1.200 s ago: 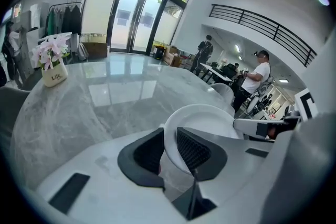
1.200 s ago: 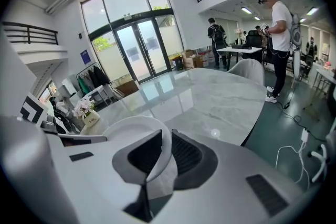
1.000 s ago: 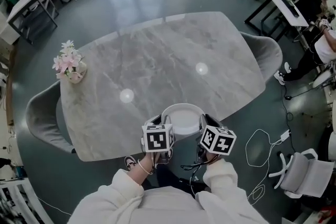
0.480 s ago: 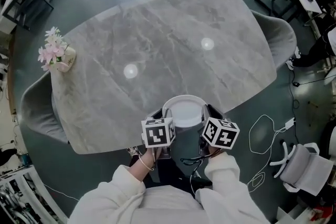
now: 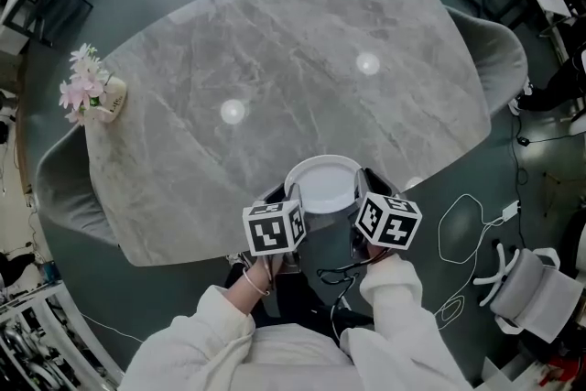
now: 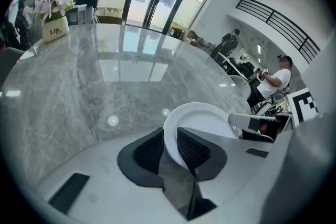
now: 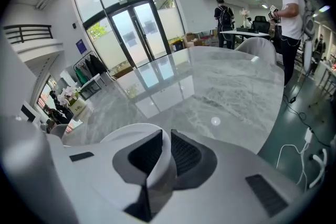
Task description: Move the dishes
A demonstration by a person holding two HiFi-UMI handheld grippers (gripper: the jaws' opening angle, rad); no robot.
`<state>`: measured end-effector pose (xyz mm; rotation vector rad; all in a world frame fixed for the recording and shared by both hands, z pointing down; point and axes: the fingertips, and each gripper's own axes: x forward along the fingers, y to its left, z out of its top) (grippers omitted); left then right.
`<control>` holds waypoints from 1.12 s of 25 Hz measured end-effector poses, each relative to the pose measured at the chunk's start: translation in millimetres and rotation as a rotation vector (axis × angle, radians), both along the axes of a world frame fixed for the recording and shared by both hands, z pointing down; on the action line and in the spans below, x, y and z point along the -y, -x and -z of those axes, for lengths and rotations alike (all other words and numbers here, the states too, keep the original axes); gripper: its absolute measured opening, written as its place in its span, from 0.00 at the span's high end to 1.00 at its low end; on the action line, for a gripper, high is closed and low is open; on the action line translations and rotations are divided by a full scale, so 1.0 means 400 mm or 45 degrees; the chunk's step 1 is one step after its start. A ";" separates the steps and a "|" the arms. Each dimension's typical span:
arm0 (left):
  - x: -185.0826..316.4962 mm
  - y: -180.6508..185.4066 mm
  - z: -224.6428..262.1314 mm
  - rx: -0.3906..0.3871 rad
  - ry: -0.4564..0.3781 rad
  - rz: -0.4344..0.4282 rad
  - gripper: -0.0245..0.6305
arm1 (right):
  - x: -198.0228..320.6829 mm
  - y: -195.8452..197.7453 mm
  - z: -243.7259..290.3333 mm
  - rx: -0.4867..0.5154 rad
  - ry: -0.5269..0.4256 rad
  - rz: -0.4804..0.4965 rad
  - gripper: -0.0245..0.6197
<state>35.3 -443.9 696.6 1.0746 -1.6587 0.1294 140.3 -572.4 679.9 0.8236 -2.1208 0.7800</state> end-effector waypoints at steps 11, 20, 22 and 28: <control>0.007 0.004 -0.016 0.004 0.029 0.014 0.85 | 0.023 0.021 -0.017 0.029 0.023 0.016 0.80; 0.006 0.002 -0.025 -0.021 0.048 -0.002 0.85 | 0.025 0.023 -0.029 0.046 0.039 0.005 0.80; 0.007 0.001 -0.025 -0.022 0.047 -0.004 0.85 | 0.026 0.023 -0.031 0.050 0.043 -0.001 0.80; 0.010 0.000 -0.027 -0.032 0.038 -0.012 0.85 | 0.027 0.022 -0.032 0.055 0.028 0.000 0.80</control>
